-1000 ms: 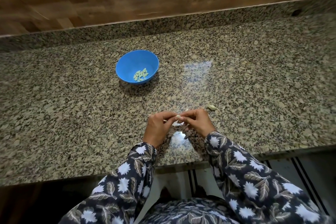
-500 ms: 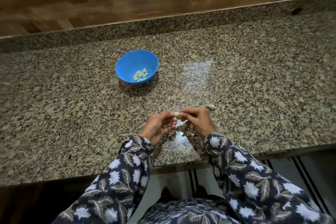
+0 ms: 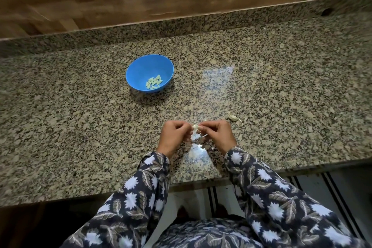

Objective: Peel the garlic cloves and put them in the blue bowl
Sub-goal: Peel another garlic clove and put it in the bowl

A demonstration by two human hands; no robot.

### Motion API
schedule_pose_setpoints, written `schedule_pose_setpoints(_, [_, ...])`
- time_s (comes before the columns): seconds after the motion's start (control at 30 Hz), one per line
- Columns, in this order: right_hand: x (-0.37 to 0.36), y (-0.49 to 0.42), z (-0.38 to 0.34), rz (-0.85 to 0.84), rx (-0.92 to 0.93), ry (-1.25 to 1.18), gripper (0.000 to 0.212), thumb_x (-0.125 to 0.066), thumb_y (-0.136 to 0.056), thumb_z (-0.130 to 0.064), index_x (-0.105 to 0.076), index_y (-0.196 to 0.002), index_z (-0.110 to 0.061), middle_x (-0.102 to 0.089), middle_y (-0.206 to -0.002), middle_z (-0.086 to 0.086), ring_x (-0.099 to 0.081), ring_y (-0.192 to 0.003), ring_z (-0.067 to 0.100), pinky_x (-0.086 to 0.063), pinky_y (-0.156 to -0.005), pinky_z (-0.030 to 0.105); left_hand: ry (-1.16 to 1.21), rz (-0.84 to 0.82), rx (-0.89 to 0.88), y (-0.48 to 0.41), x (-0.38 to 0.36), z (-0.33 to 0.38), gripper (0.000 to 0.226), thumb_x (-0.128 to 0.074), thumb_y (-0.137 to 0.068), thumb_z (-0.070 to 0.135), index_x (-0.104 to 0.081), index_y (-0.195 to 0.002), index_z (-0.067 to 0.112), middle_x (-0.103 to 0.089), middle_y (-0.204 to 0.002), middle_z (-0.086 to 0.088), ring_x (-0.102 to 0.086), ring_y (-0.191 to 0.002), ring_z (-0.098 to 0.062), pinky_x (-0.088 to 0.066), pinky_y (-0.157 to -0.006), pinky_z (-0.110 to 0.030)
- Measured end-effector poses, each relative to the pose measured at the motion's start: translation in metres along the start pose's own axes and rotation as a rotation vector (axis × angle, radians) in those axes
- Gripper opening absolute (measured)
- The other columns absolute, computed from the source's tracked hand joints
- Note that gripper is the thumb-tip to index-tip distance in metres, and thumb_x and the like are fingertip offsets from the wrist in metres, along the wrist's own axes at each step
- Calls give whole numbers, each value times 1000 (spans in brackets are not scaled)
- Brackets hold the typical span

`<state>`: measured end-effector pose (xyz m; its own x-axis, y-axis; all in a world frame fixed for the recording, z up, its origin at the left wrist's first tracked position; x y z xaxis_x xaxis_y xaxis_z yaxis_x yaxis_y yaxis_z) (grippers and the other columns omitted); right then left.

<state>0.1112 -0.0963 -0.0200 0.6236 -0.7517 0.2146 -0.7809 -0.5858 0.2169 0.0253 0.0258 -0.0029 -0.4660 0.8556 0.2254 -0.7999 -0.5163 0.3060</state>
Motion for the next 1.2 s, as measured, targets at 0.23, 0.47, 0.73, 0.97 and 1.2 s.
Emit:
schedule_pose_setpoints(0.23, [-5, 0, 5, 29, -61, -171, 18, -65, -81, -2, -67, -97, 6, -68, -77, 10, -63, -62, 18, -55, -56, 22, -223, 114, 5, -4, 2, -16, 13, -57, -90, 11, -64, -80, 10, -63, -75, -4, -57, -67, -17, -50, -64, -28])
schedule_pose_setpoints(0.47, [-6, 1, 12, 41, -115, -172, 14, -65, -81, -3, -68, -94, 1, -68, -76, 6, -64, -58, 11, -55, -56, 21, 146, 75, 33, 4, -1, -11, 25, -67, -81, 5, -67, -106, 10, -71, -94, -8, -69, -81, -23, -59, -72, -35])
schedule_pose_setpoints(0.73, [-10, 1, 8, 25, -118, -70, 14, -65, -83, -9, -69, -95, -2, -67, -75, 1, -63, -59, 15, -55, -55, 21, 38, 153, -99, 7, -9, -8, 29, -67, -80, 1, -65, -109, 3, -68, -96, -3, -66, -87, -12, -56, -76, -23])
schedule_pose_setpoints(0.97, [-7, 2, 0, 28, -81, 45, 7, -65, -83, -10, -71, -87, -9, -68, -73, -1, -63, -62, 16, -54, -59, 26, -44, 179, -167, 7, -9, -9, 24, -69, -80, 3, -67, -103, 3, -70, -95, -6, -66, -86, -13, -56, -79, -25])
schedule_pose_setpoints(1.2, [-5, 2, -2, 10, -59, 76, 14, -64, -83, -9, -70, -76, -19, -70, -73, 4, -64, -66, 17, -53, -67, 31, -16, 124, -170, 5, -8, -12, 27, -68, -81, 2, -67, -108, 4, -70, -103, -7, -67, -91, -15, -56, -80, -25])
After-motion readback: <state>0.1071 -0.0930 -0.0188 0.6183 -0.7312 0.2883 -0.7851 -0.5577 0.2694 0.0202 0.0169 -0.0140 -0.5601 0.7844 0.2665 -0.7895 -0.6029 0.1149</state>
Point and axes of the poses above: each hand's wrist, its own y-axis away from the middle knuckle, its own x-axis out of the back of the hand, z = x × y, the point moved 4 cm from there along -y, towards the middle knuckle
